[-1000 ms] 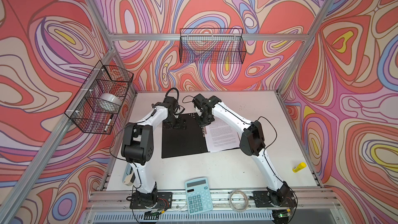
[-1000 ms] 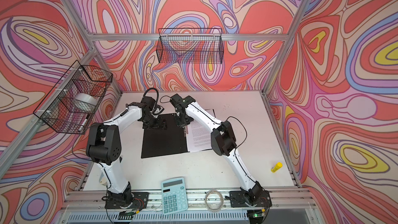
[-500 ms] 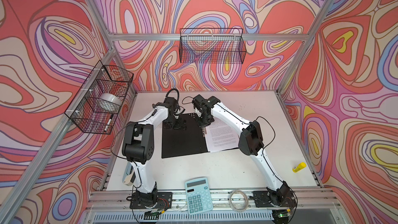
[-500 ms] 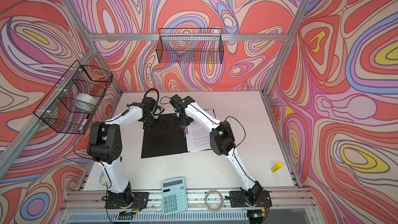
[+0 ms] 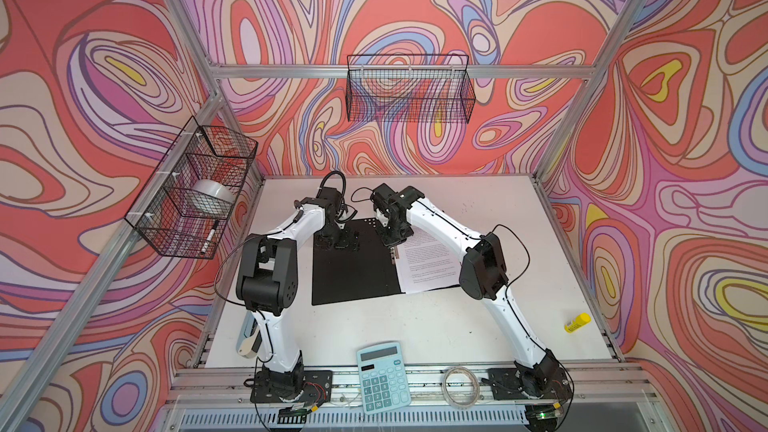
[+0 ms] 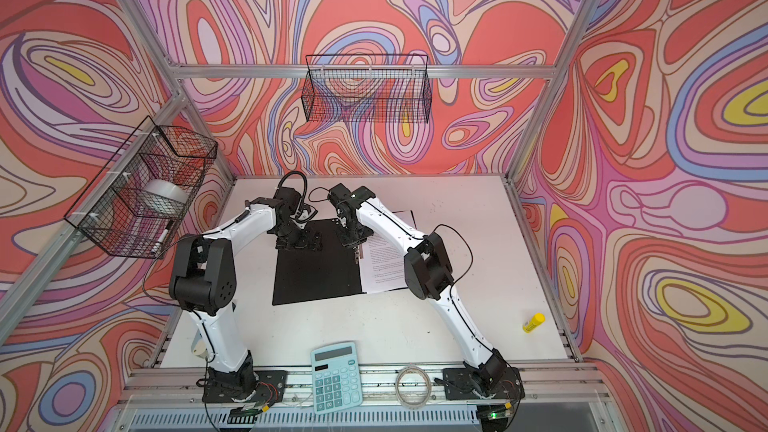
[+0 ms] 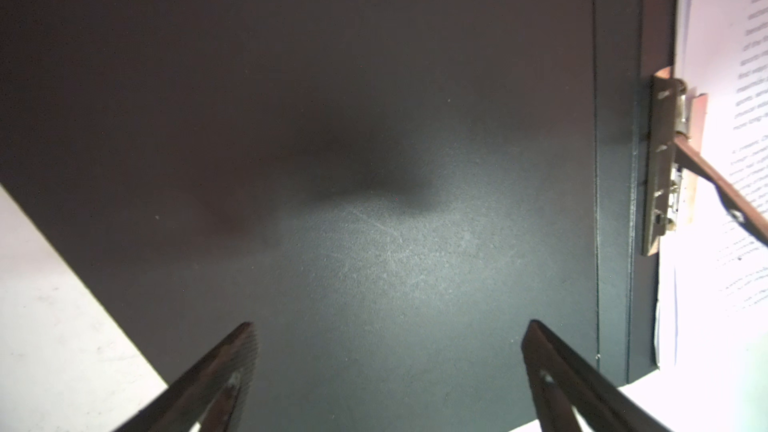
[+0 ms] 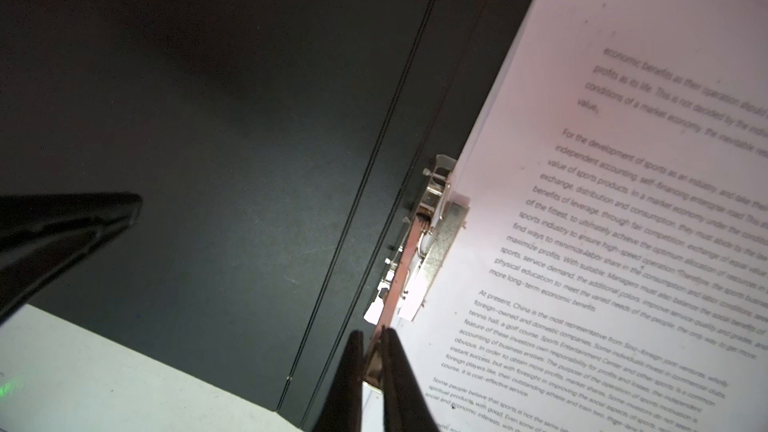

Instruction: Put the files into the folder

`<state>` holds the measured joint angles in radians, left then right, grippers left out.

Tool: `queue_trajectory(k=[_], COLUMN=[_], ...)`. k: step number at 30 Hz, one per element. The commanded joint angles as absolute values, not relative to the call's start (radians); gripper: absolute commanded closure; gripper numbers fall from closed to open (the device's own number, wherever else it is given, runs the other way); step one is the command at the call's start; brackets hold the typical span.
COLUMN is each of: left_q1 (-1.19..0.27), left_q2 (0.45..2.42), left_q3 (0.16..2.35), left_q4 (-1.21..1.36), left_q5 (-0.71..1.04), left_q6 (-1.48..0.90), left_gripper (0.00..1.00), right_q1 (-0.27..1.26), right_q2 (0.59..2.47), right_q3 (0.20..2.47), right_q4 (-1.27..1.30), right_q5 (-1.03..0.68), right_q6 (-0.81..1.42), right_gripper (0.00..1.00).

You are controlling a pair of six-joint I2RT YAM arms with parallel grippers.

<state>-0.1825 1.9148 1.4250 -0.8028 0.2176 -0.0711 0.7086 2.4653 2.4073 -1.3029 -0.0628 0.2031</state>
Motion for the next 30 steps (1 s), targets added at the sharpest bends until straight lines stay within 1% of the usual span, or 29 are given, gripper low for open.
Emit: queue_trajectory(k=[1, 7, 17, 24, 30], left_q1=[-0.178, -0.178, -0.176, -0.176, -0.176], left_q2=[1.931, 1.946, 1.980, 2.016, 2.040], left_q3=[1.452, 1.470, 1.485, 1.516, 1.550], left_q4=[-0.831, -0.844, -0.862, -0.895, -0.940], left_q5=[0.203, 0.125, 0.116, 0.109, 0.073], left_q6=[-0.058, -0.053, -0.032, -0.048, -0.010], left_gripper=[0.01, 0.01, 0.02, 0.07, 0.07], right_q1=[0.714, 0.712, 0.712, 0.712, 0.710], right_q2=[2.479, 2.476, 2.482, 2.496, 2.490], right_q3=[2.474, 2.500, 2.470, 2.469, 2.448], right_q4=[-1.339, -1.334, -1.352, -1.360, -1.355], right_q5=[-0.034, -0.031, -0.040, -0.057, -0.058], right_q6=[0.189, 0.187, 0.179, 0.174, 0.172], right_gripper=[0.88, 0.87, 0.88, 0.88, 0.88])
